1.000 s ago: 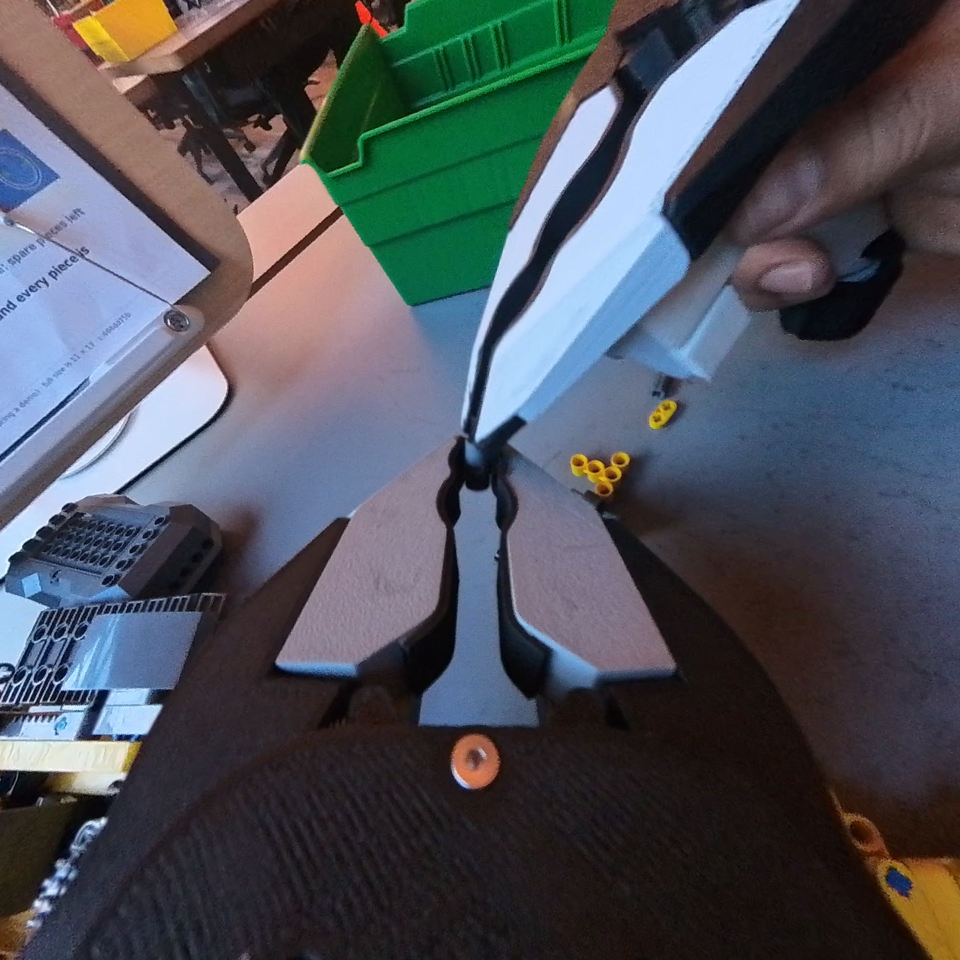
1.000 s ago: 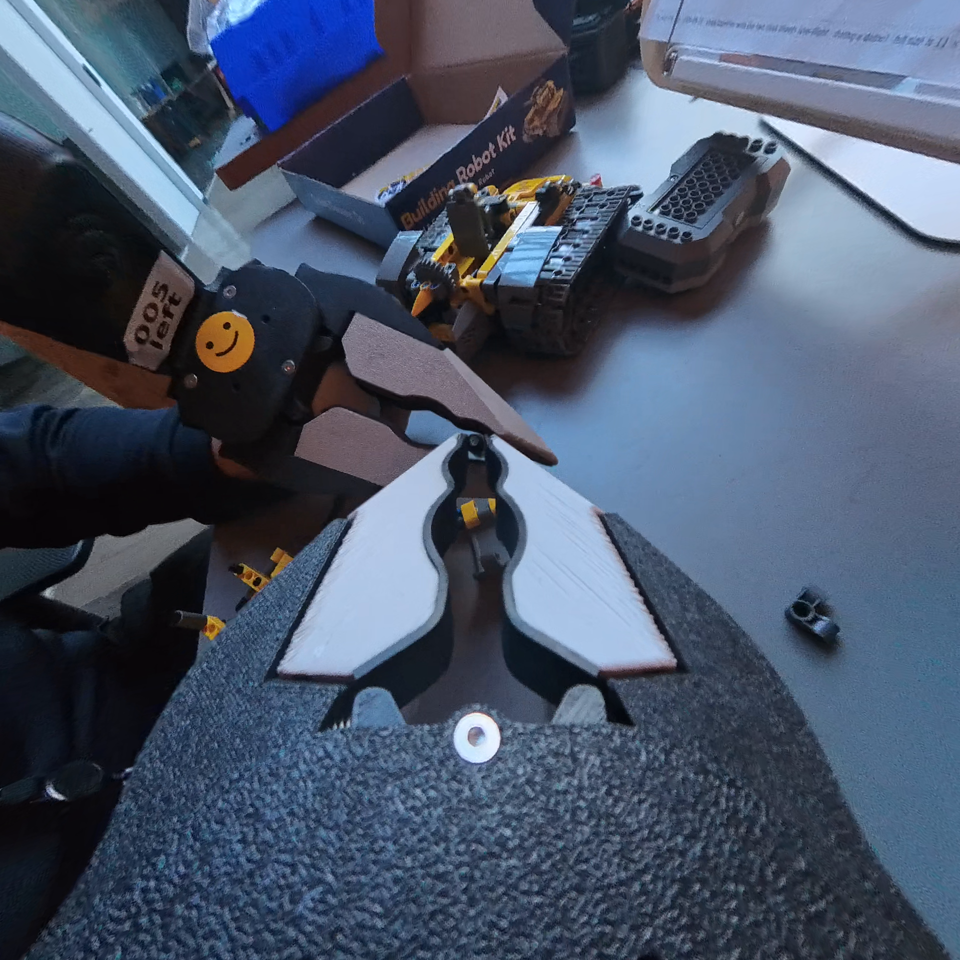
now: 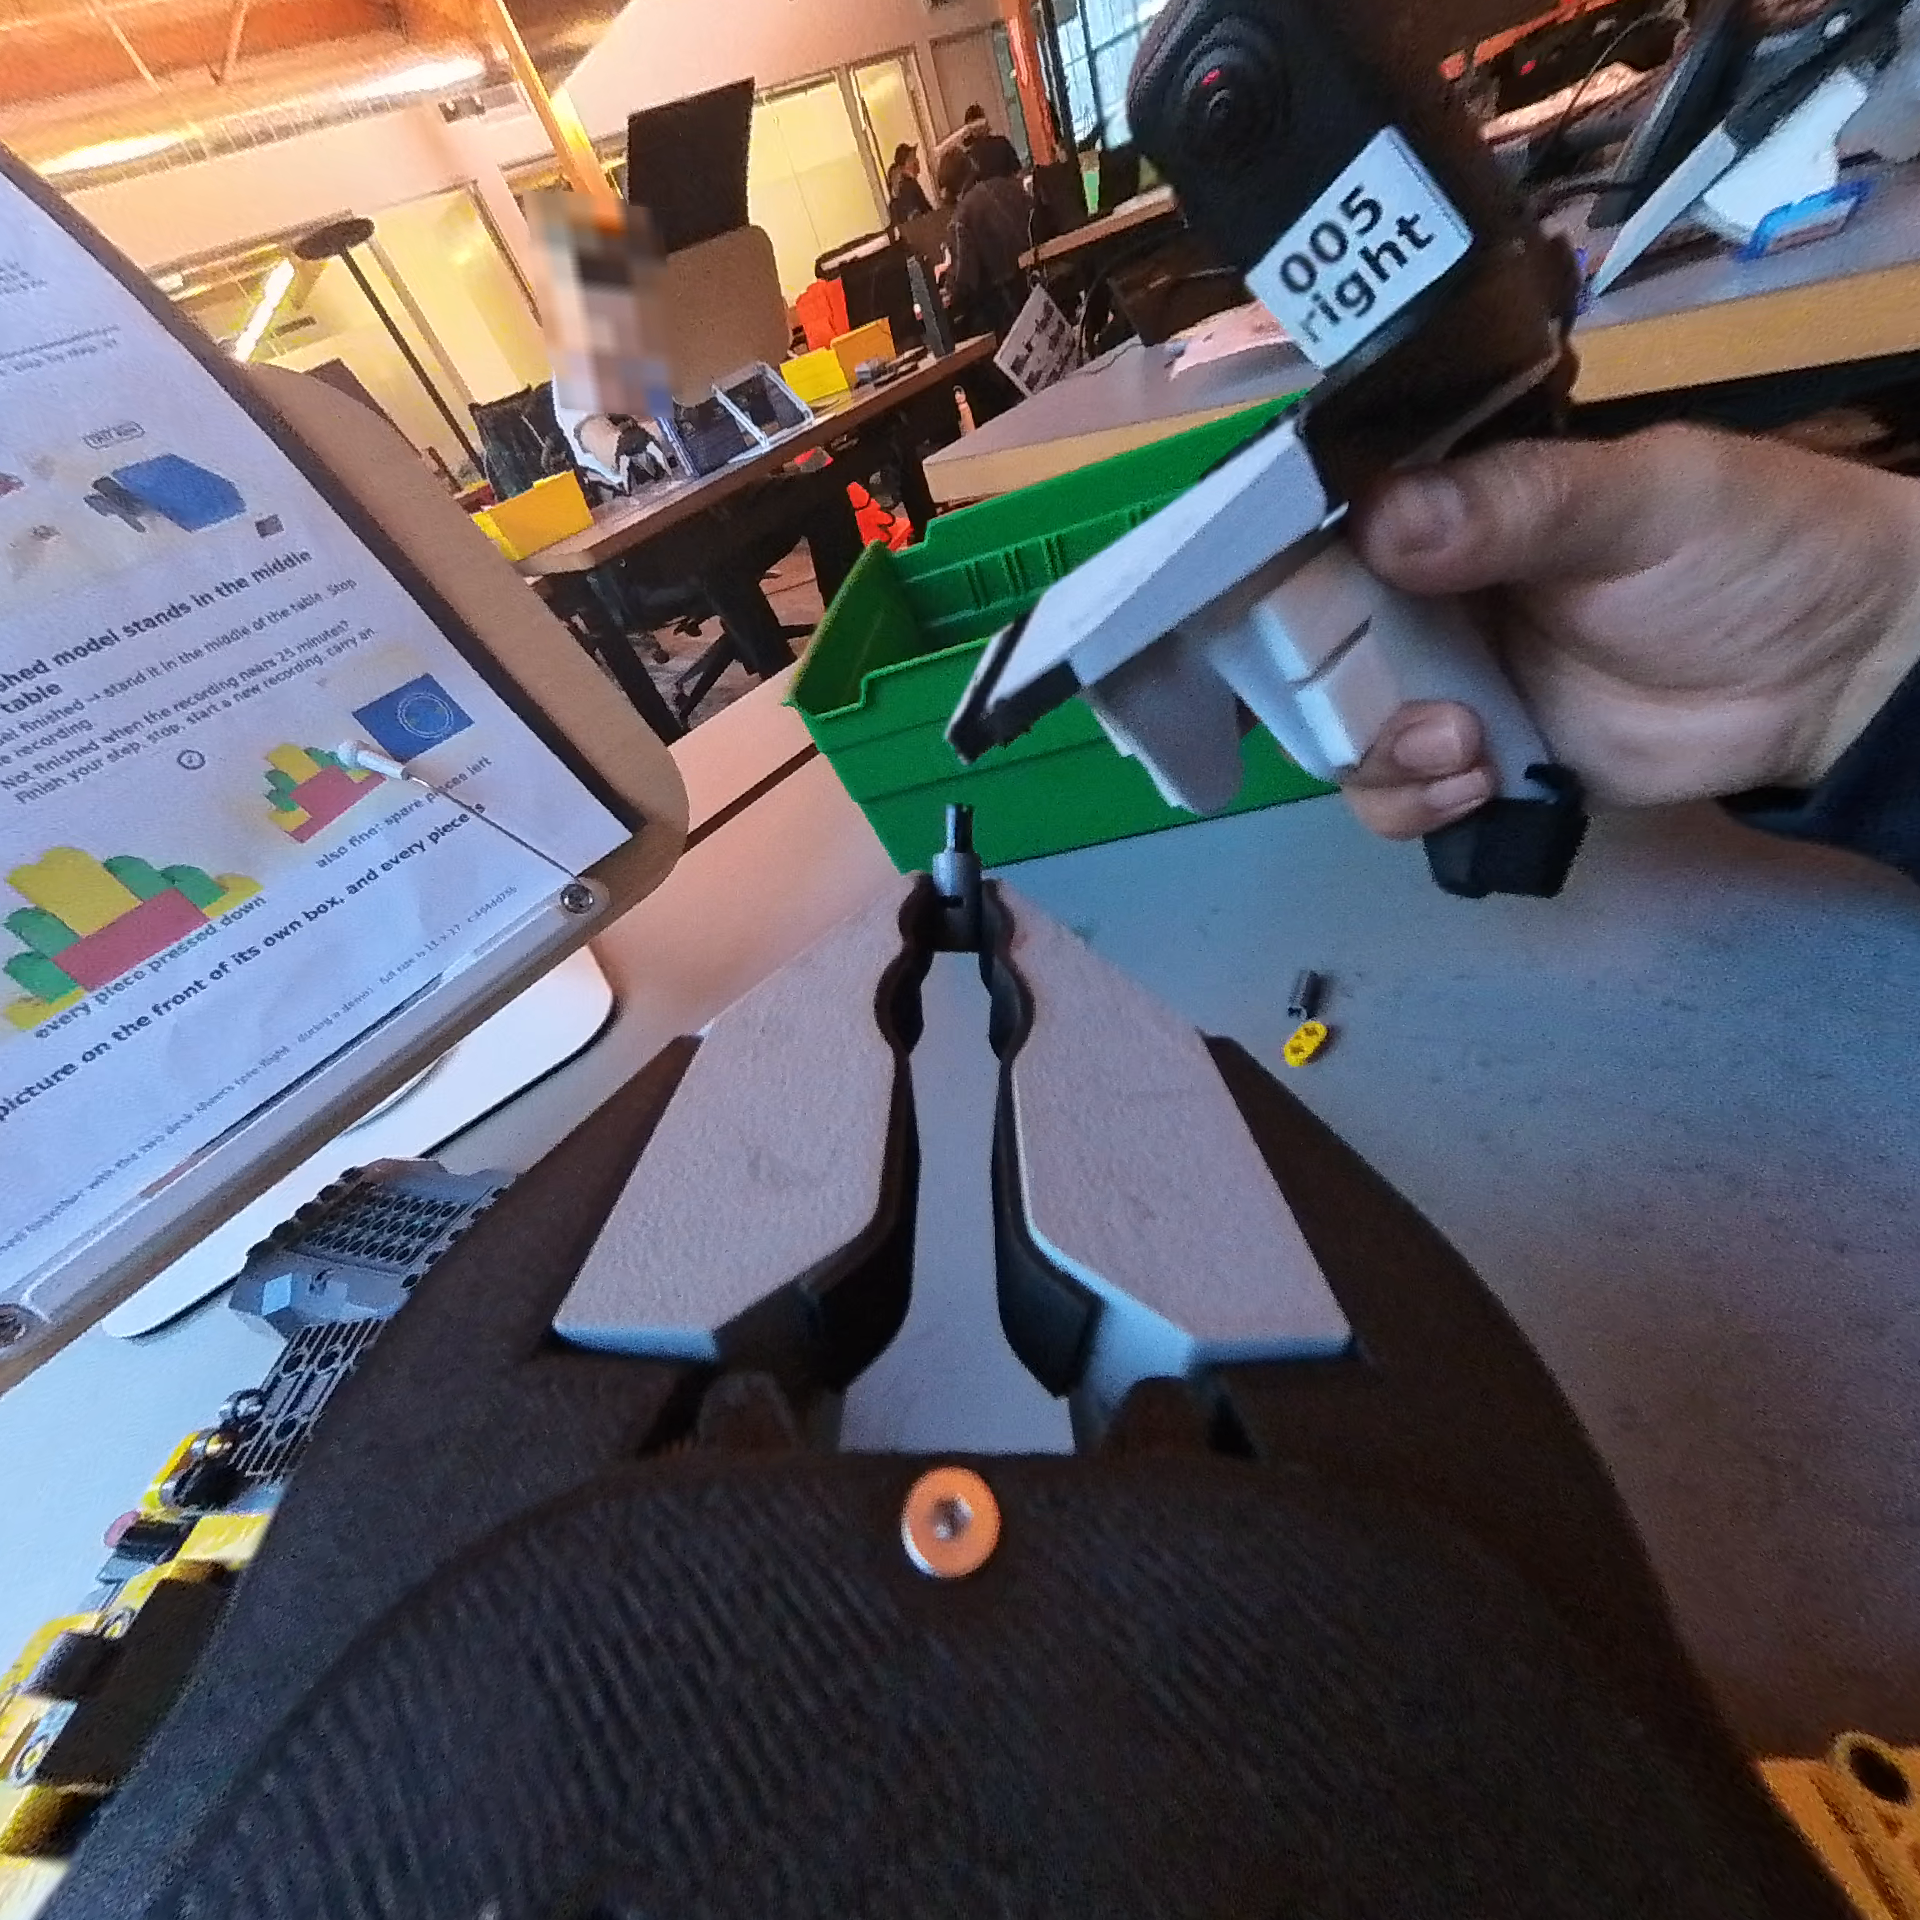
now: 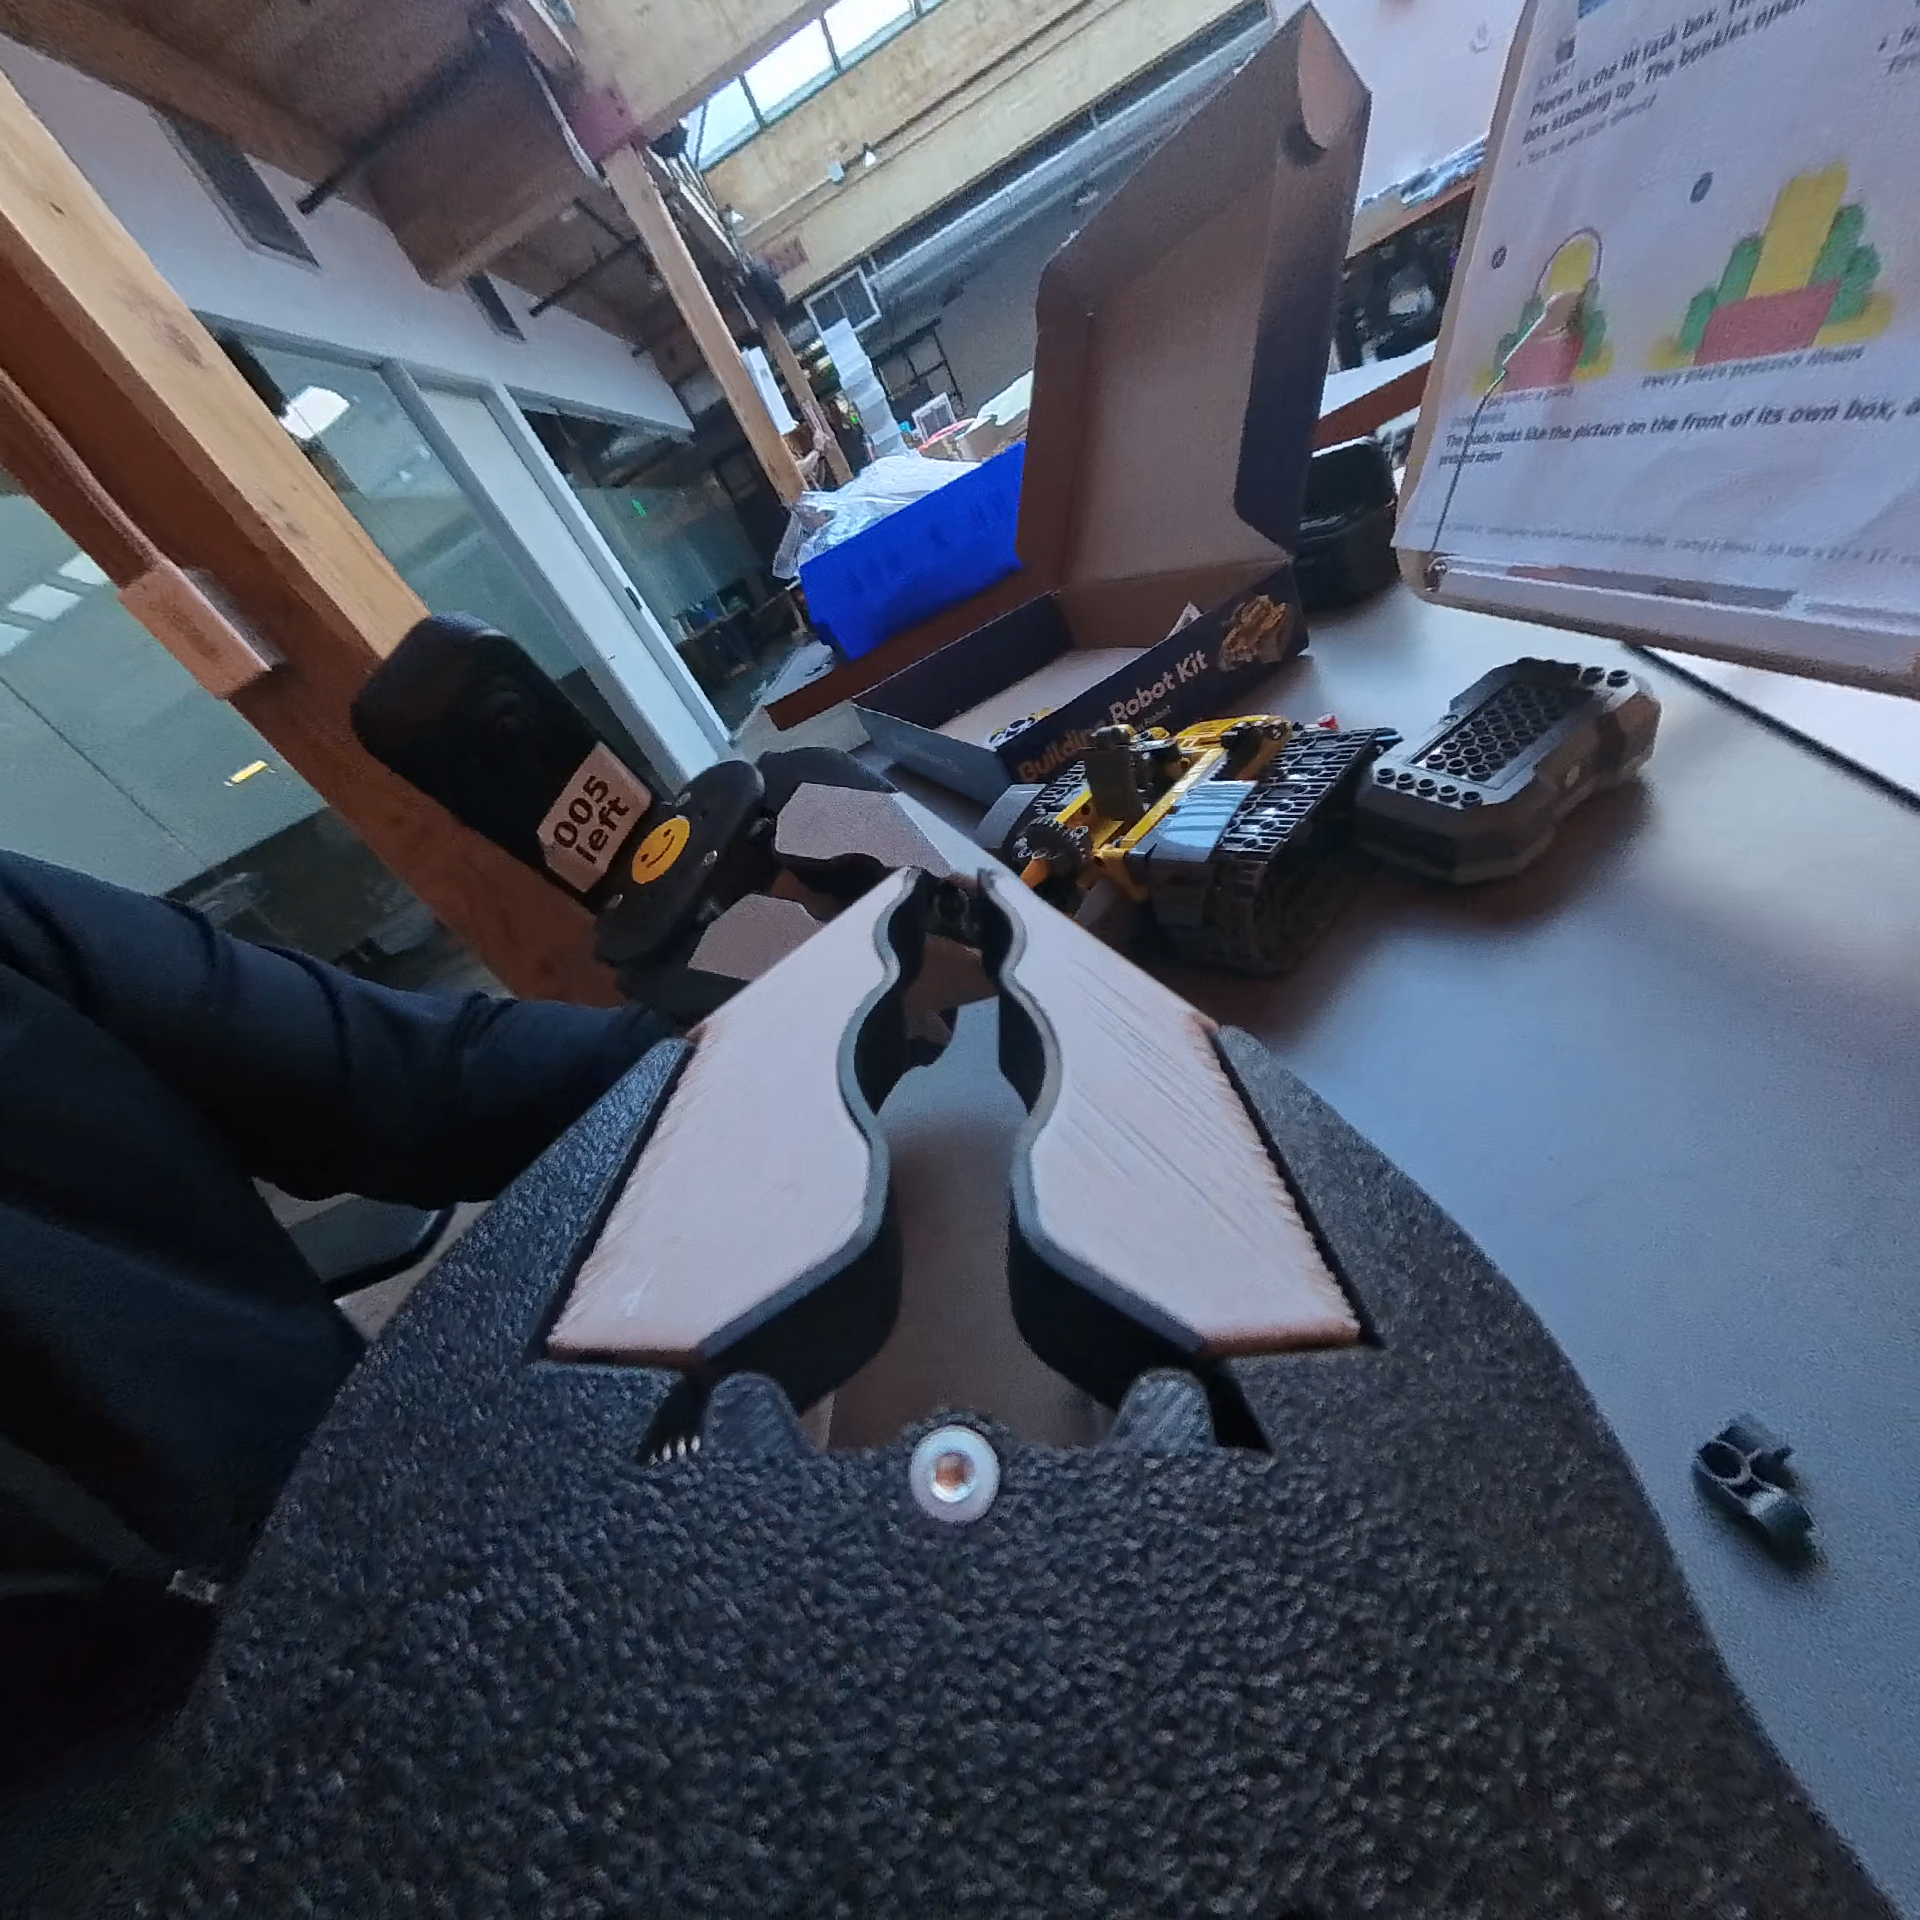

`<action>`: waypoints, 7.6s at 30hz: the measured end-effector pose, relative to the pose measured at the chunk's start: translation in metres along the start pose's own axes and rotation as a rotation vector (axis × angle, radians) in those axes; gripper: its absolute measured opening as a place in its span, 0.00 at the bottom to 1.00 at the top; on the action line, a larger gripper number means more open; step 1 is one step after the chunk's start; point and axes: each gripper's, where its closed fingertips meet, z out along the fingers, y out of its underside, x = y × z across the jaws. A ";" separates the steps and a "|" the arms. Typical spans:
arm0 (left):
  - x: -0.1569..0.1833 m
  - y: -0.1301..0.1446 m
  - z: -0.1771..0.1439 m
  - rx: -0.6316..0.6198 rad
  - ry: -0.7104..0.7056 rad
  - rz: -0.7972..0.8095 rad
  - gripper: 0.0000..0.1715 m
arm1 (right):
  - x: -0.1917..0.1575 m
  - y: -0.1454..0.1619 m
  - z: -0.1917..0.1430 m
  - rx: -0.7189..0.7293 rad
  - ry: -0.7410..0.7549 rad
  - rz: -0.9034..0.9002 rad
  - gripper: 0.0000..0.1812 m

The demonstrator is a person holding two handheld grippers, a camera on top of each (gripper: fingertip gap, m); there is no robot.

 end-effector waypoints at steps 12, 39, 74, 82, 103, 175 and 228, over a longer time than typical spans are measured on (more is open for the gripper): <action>0.007 0.000 0.005 0.008 0.046 -0.100 0.03 | -0.005 0.008 0.016 -0.017 0.012 -0.054 0.01; 0.021 -0.003 0.002 0.025 0.148 -0.288 0.03 | 0.012 -0.085 -0.030 0.503 0.139 0.069 0.01; 0.058 0.001 0.012 -0.020 0.271 -0.017 0.03 | 0.001 0.002 -0.121 -0.342 0.671 -0.109 0.13; 0.069 0.001 0.010 -0.020 0.234 0.159 0.02 | -0.028 0.053 -0.033 -0.346 0.403 -0.009 0.12; 0.068 0.013 0.017 -0.093 0.205 0.183 0.03 | -0.019 0.049 -0.058 -0.210 0.477 0.026 0.02; 0.087 -0.031 0.006 0.061 0.584 -0.609 0.31 | -0.035 0.030 -0.091 0.081 0.321 0.233 0.03; 0.038 0.018 0.036 -0.225 0.449 -0.338 0.22 | 0.095 0.028 -0.050 -0.370 0.827 -0.318 0.30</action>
